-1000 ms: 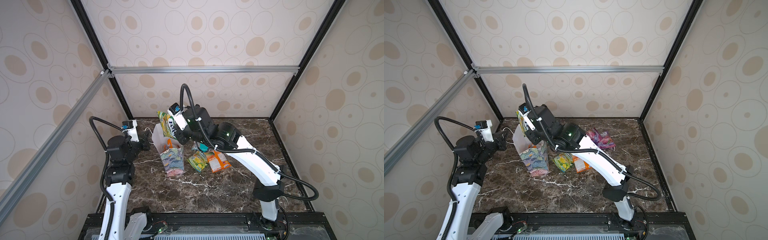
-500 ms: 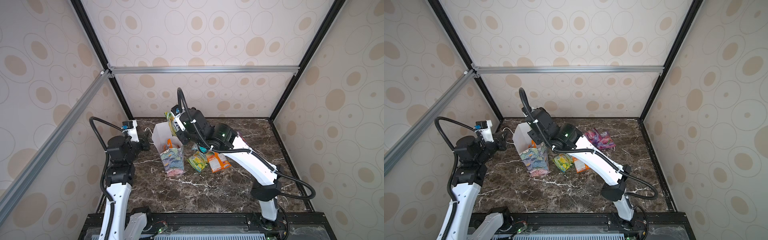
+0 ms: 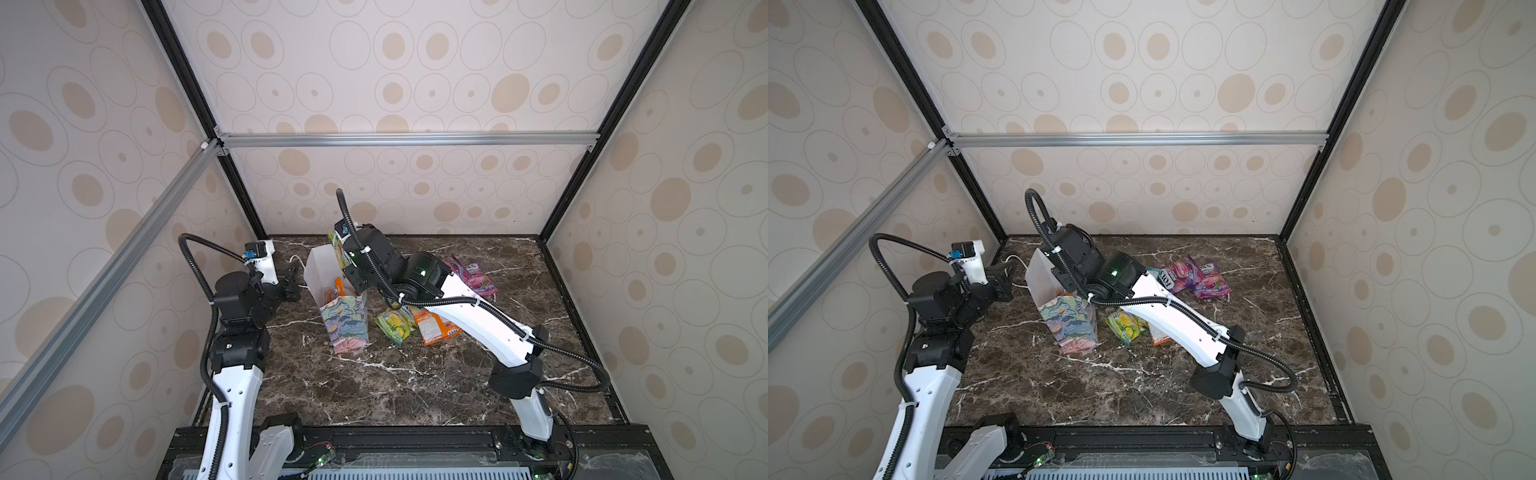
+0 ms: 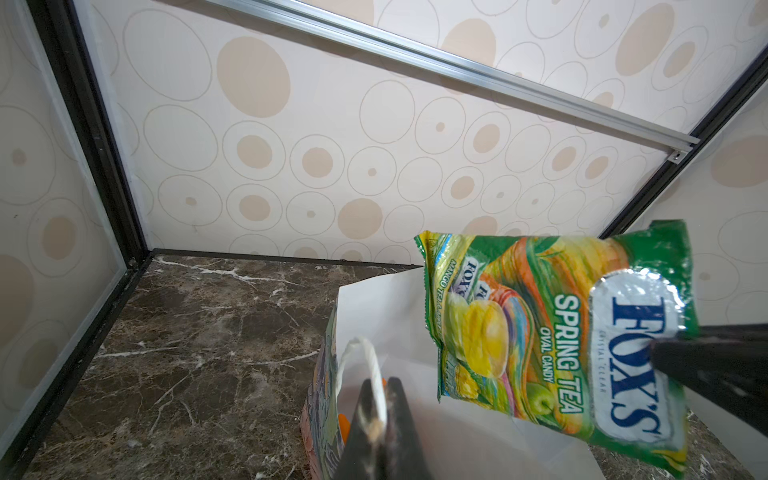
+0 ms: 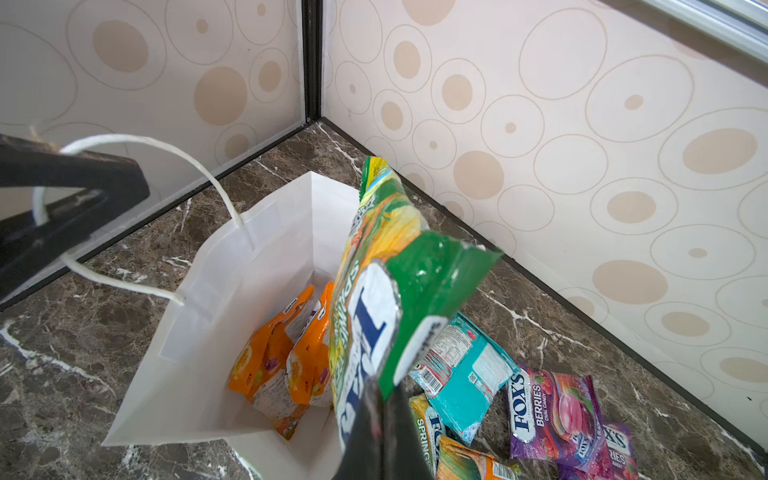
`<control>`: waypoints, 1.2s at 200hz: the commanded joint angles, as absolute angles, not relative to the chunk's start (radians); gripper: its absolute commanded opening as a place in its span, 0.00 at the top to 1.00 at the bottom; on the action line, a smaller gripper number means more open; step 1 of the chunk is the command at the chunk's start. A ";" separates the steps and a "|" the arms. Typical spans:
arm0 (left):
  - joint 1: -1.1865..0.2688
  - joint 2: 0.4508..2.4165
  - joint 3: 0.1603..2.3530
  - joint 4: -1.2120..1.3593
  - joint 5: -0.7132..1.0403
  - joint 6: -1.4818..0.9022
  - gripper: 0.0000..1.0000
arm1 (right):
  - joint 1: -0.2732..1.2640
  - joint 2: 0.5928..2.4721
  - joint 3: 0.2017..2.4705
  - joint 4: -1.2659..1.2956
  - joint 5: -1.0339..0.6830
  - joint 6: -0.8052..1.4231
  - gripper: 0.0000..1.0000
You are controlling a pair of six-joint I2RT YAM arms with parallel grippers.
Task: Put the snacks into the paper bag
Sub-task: 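Lower the green packet into the bag and open the right gripper, then withdraw the right gripper from the bag back toward the candy pile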
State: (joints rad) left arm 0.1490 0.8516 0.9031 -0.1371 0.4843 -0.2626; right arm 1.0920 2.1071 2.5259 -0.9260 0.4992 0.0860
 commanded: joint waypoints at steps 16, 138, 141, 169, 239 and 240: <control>0.153 0.837 0.910 -0.124 0.489 -0.246 1.00 | 1.101 2.126 2.569 -0.889 0.562 0.112 1.00; 0.155 0.837 0.910 -0.126 0.486 -0.246 1.00 | 1.103 2.139 2.571 -0.880 0.559 0.111 0.86; 0.154 0.837 0.910 -0.125 0.485 -0.245 1.00 | 1.103 2.140 2.572 -0.880 0.559 0.111 0.86; 0.153 0.838 0.911 -0.126 0.486 -0.245 1.00 | 1.103 2.134 2.572 -0.882 0.557 0.106 0.82; 0.154 0.836 0.911 -0.126 0.480 -0.244 1.00 | 1.103 2.106 2.551 -0.876 0.533 0.104 0.82; 0.153 0.836 0.910 -0.126 0.481 -0.244 1.00 | 1.103 2.105 2.550 -0.876 0.532 0.104 0.82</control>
State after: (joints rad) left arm 0.1490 0.8513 0.9031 -0.1368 0.4835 -0.2626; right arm 1.0946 2.1281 2.5454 -0.8890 0.5442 0.1074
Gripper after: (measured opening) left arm 0.048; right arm 0.176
